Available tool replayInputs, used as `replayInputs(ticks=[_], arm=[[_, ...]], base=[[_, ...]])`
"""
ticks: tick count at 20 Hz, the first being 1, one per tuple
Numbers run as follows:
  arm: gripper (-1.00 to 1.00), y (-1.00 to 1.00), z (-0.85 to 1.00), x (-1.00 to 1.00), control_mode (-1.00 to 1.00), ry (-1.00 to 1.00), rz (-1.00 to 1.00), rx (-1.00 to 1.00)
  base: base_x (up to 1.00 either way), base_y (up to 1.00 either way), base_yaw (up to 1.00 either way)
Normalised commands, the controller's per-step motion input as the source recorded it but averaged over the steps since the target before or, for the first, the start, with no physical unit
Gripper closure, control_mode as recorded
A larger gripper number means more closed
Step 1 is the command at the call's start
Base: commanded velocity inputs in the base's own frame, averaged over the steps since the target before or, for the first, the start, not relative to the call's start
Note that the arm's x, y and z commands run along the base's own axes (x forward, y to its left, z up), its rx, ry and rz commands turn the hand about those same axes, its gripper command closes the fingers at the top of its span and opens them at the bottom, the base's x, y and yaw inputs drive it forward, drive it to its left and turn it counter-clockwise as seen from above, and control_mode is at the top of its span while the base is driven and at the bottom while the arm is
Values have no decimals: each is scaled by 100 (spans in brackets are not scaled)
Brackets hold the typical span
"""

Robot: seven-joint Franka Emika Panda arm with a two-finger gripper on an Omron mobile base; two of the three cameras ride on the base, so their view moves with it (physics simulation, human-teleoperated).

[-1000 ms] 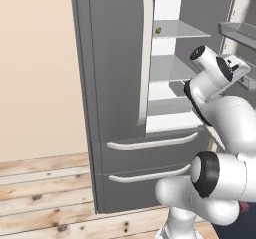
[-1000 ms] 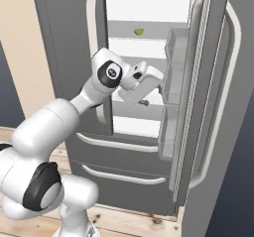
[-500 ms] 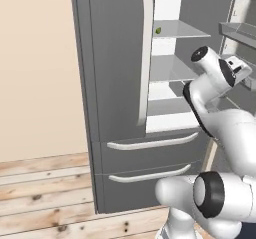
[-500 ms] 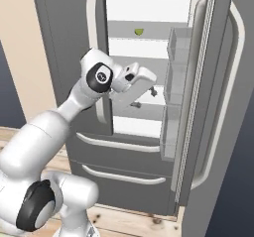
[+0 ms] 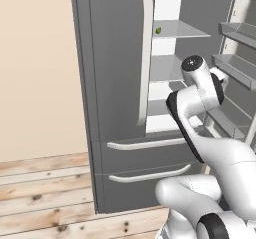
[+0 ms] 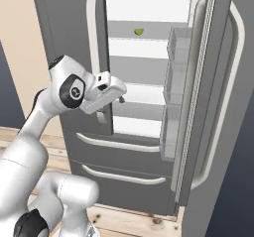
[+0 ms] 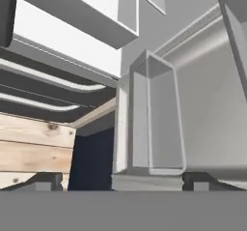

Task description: There is a bowl on the dining counter. Grab a lemon wedge from the fridge and place it in the bowl. Then get the liquor bottle and glass cup from the cabinet and place them next to the bowl.

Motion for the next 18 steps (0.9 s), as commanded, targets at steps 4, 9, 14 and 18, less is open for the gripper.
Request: replayInputs(ticks=[4,9,14,18], arm=[[-100,89,-2,13,-100,-9,28,25],[-100,68,52,27,-100,-11,14,18],[-100,42,59,21,-100,-7,0,16],[-100,41,18,27,-100,-12,-1,18]], base=[[0,0,0],[0,0,0],[0,0,0],[0,0,0]])
